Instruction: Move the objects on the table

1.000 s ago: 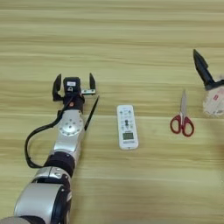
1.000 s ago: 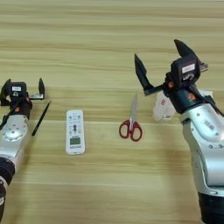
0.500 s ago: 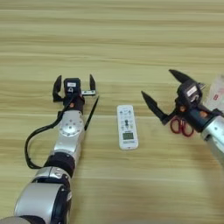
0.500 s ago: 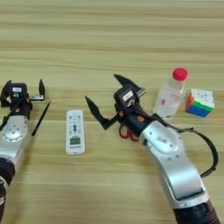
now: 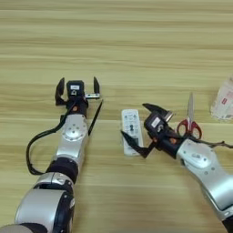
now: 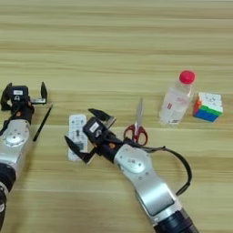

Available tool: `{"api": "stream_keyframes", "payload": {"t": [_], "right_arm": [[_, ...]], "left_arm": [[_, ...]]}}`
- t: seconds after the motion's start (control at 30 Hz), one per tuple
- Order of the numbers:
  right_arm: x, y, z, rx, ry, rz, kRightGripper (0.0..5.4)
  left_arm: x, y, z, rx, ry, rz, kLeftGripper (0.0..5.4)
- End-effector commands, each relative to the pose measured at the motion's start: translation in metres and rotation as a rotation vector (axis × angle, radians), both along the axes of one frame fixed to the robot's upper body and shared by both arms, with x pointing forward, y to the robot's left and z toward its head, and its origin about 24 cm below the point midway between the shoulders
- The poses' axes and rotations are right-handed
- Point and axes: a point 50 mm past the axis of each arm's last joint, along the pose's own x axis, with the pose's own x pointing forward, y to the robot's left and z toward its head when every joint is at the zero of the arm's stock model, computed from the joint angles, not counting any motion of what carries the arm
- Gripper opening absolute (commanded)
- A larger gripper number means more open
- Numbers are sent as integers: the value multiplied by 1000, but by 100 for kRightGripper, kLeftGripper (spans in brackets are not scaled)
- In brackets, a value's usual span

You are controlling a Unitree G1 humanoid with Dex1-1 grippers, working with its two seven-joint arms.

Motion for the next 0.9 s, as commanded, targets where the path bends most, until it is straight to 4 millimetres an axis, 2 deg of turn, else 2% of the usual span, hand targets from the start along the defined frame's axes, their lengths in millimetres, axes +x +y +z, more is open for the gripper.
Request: {"api": "stream_keyframes", "payload": {"t": [0.03,0.23,0.57,0.9], "right_arm": [[-1,12,6,-2,-45,44,536],[-5,21,-1,-40,-58,72,536],[3,10,-16,-175,-119,7,536],[4,6,-26,-225,-119,4,536]], "left_arm": [[2,-1,2,6,-4,-1,540],[3,-2,2,5,-5,-1,540],[2,-2,3,5,-7,-1,540],[3,-2,3,6,-6,-2,540]]}}
